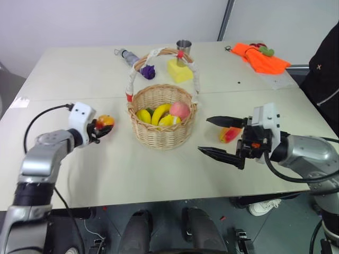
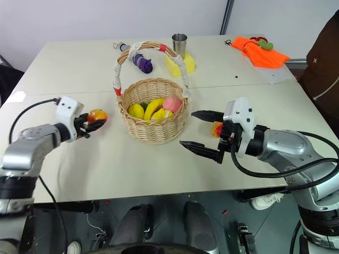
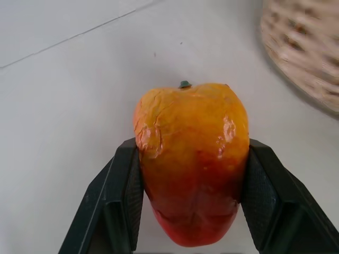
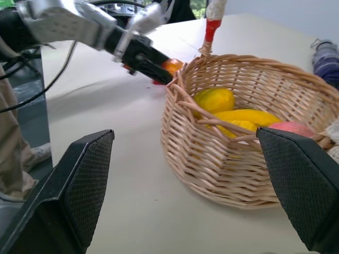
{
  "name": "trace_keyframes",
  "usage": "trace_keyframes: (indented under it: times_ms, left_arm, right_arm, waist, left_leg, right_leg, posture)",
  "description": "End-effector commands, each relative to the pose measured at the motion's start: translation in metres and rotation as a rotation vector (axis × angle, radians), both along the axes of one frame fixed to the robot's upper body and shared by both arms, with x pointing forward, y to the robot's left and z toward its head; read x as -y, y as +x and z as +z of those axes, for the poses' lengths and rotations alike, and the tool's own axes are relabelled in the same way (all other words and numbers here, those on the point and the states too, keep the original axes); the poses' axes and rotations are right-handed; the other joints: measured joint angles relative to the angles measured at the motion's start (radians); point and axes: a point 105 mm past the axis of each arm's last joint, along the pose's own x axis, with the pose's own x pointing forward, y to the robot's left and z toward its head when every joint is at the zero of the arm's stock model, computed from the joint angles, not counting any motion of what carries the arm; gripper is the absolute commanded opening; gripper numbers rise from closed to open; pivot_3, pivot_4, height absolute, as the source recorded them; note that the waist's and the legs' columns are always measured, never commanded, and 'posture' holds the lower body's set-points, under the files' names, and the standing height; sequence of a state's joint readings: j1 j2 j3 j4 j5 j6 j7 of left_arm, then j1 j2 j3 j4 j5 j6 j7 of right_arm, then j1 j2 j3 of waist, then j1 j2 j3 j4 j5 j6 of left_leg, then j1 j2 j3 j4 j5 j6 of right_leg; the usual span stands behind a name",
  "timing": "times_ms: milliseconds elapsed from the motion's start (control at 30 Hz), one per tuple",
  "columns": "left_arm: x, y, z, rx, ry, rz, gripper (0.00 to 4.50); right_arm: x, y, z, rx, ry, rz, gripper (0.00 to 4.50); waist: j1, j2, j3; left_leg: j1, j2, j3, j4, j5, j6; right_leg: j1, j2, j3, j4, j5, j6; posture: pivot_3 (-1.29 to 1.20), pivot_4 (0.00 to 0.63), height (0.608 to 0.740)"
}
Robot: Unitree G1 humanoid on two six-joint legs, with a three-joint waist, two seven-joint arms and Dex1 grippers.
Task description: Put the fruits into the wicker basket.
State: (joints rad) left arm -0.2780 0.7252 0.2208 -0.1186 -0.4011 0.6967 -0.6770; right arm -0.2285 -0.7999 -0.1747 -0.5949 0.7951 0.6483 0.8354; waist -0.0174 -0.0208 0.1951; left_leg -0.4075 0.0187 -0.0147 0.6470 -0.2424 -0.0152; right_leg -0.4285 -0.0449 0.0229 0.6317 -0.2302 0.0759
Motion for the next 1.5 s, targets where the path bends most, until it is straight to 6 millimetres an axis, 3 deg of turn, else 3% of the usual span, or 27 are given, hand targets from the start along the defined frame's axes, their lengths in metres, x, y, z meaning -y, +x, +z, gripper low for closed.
trace_keyframes:
  times_ms: [33, 100, 167, 300, 400, 467, 567, 700, 833, 967, 1167, 1433, 1500]
  left_arm:
    - [0.037, -0.035, 0.055, 0.131, -0.098, -0.255, 2.02]
    - [0.070, -0.052, 0.071, 0.148, -0.125, -0.411, 2.02]
    - [0.100, -0.051, 0.085, 0.197, -0.121, -0.487, 2.02]
    - [0.142, -0.022, 0.097, 0.263, -0.081, -0.453, 2.02]
    - [0.156, -0.003, 0.096, 0.249, -0.086, -0.397, 2.02]
    - [0.161, 0.003, 0.091, 0.239, -0.082, -0.391, 3.04]
    - [0.167, 0.002, 0.089, 0.252, -0.071, -0.425, 4.46]
    - [0.167, -0.021, 0.096, 0.357, -0.096, -0.568, 4.46]
    - [0.157, -0.032, 0.087, 0.333, -0.114, -0.621, 4.46]
    - [0.155, -0.039, 0.081, 0.324, -0.117, -0.641, 4.46]
    - [0.160, -0.045, 0.079, 0.316, -0.140, -0.661, 4.46]
    - [0.159, -0.049, 0.077, 0.307, -0.160, -0.664, 4.46]
    - [0.157, -0.050, 0.077, 0.309, -0.161, -0.662, 4.50]
  right_arm:
    - [0.006, 0.001, 0.009, 0.032, 0.023, -0.009, 4.50]
    - [0.014, 0.007, 0.005, 0.011, 0.036, -0.041, 4.50]
    - [0.024, 0.015, 0.001, -0.013, 0.060, -0.079, 4.50]
    - [0.034, 0.024, -0.010, -0.025, 0.045, -0.144, 4.50]
    - [0.042, 0.035, -0.016, -0.030, 0.045, -0.230, 4.50]
    - [0.052, 0.044, -0.025, -0.040, 0.018, -0.326, 4.50]
    - [0.067, 0.056, -0.034, -0.042, -0.023, -0.475, 4.50]
    - [0.097, 0.075, -0.041, -0.099, 0.004, -0.756, 4.50]
    - [0.117, 0.082, -0.056, -0.237, 0.038, -0.999, 4.50]
    - [0.104, 0.076, -0.062, -0.339, 0.074, -1.027, 4.50]
    - [0.099, 0.083, -0.068, -0.520, 0.150, -1.135, 4.50]
    - [0.082, 0.084, -0.081, -0.700, 0.225, -1.128, 4.50]
    - [0.077, 0.084, -0.080, -0.703, 0.222, -1.117, 3.95]
  waist:
    - [0.009, 0.000, 0.000]
    - [0.018, 0.000, 0.000]
    - [0.033, 0.000, 0.000]
    - [0.030, -0.001, 0.000]
    - [0.016, -0.001, 0.000]
    - [0.005, -0.001, 0.000]
    - [-0.001, -0.001, 0.000]
    - [0.000, 0.000, 0.000]
    - [0.004, 0.000, 0.000]
    - [0.007, 0.000, 0.000]
    - [0.004, 0.000, -0.001]
    - [0.003, 0.000, -0.001]
    - [0.003, 0.000, -0.001]
  left_leg:
    - [0.000, 0.002, 0.000, 0.000, 0.000, 0.000]
    - [0.000, 0.002, 0.000, 0.002, 0.000, 0.000]
    - [0.000, 0.001, 0.001, 0.004, 0.000, 0.000]
    - [0.000, -0.003, 0.001, 0.007, 0.000, 0.000]
    - [0.000, -0.003, 0.003, 0.006, 0.000, 0.000]
    - [0.000, -0.003, 0.003, 0.003, 0.000, 0.000]
    - [0.001, -0.002, 0.002, 0.001, 0.000, 0.000]
    - [0.001, -0.001, 0.002, 0.001, 0.000, 0.000]
    - [0.000, -0.002, 0.003, 0.001, 0.000, 0.000]
    - [0.000, -0.002, 0.003, 0.002, 0.000, 0.000]
    - [0.000, -0.002, 0.003, 0.002, 0.000, 0.000]
    - [0.000, -0.002, 0.003, 0.002, 0.000, 0.000]
    - [0.000, -0.002, 0.003, 0.002, 0.000, 0.000]
  right_leg:
    - [0.000, 0.000, 0.000, 0.000, -0.001, -0.001]
    - [0.002, -0.001, -0.001, 0.000, -0.001, -0.002]
    - [0.003, -0.002, -0.001, 0.000, -0.001, -0.002]
    - [0.008, -0.002, 0.000, -0.001, -0.001, -0.002]
    - [0.007, -0.001, 0.002, -0.002, 0.000, 0.003]
    - [0.005, -0.001, 0.002, -0.001, 0.001, 0.007]
    - [0.002, 0.001, 0.002, 0.001, 0.001, 0.007]
    - [0.001, 0.002, 0.002, 0.002, 0.001, 0.007]
    - [0.001, 0.001, 0.003, 0.002, -0.001, 0.003]
    - [0.002, 0.000, 0.003, 0.002, -0.001, 0.002]
    - [0.002, 0.000, 0.003, 0.001, -0.001, 0.003]
    - [0.002, 0.000, 0.003, 0.001, 0.001, 0.006]
    - [0.002, 0.000, 0.002, 0.001, 0.000, 0.006]
  posture:
    - [0.00, 0.150, 0.740]
    - [0.00, 0.150, 0.740]
    - [0.00, 0.150, 0.740]
    - [0.00, 0.150, 0.740]
    - [0.00, 0.150, 0.740]
    - [0.00, 0.150, 0.740]
    - [0.00, 0.150, 0.740]
    - [0.00, 0.150, 0.740]
    - [0.00, 0.150, 0.740]
    - [0.00, 0.150, 0.740]
    - [0.00, 0.150, 0.740]
    - [0.00, 0.150, 0.740]
    - [0.00, 0.150, 0.740]
